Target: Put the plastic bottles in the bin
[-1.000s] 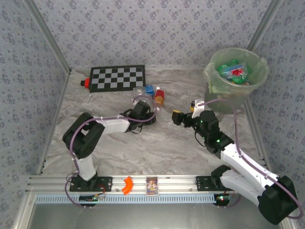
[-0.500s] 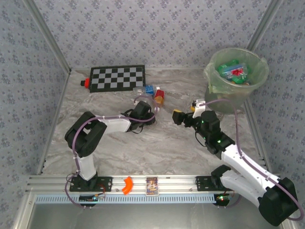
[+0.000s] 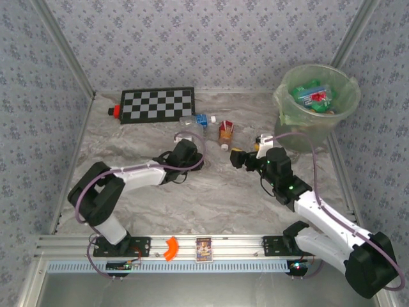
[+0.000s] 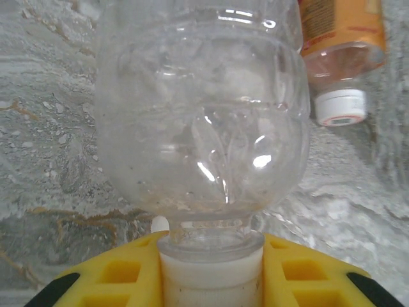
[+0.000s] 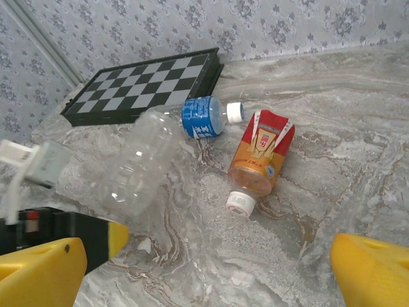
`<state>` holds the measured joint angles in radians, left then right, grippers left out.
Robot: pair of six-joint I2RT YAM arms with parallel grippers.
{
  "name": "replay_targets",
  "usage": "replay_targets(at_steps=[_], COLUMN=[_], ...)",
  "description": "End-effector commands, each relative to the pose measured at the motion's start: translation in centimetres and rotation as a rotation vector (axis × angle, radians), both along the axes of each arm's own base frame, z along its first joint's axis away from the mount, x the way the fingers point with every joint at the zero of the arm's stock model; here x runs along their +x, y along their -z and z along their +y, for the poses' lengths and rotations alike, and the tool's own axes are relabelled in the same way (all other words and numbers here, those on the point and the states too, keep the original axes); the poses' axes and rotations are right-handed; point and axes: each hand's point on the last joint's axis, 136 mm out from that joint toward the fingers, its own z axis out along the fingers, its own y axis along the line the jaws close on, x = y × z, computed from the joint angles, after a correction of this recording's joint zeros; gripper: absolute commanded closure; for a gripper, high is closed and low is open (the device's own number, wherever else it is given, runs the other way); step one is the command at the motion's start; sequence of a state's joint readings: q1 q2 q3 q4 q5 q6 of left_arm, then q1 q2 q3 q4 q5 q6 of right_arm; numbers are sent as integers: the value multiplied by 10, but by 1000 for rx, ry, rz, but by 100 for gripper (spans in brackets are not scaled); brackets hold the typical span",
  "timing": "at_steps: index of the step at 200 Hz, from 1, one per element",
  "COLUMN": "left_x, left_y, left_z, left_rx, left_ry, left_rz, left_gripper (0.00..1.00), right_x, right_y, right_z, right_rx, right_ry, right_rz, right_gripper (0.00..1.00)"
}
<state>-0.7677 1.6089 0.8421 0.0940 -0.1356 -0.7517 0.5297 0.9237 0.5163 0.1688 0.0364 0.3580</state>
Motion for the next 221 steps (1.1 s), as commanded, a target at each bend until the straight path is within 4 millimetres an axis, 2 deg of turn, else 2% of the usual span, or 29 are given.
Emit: replay_targets(at_steps=[1,32,68,90,118,143,196,221], left_x=[-8,-18,-31,-39,-55,-67,-91,-99], left_y=[-15,-30,-43,-52,-68,-82,-112,-122], left_z=[7,9,5,4,3,8,17,25], left_rx=[10,13,51,49,38,36,3,-6], left_ry=[-1,22,101,155,228,267,323,336], left_rz=[-40,-79,-132,-173,-234,-271,-350,-373], left_gripper=[69,69,69,69,69,69,69,69], right_x=[5,12,18,20,9,2,2,4], right_y=[-1,13,15,-2,-26,-46,-68,-85], right_z=[2,3,9,15,40,62,105,120], right_rx=[30,36,122,153,191,208,72,100], right_ry=[9,15,15,-24,-170,-267,-334,-361], right_rz=[22,75,128,142,135,139,189,188], right_gripper=[0,0,0,0,0,4,10,11])
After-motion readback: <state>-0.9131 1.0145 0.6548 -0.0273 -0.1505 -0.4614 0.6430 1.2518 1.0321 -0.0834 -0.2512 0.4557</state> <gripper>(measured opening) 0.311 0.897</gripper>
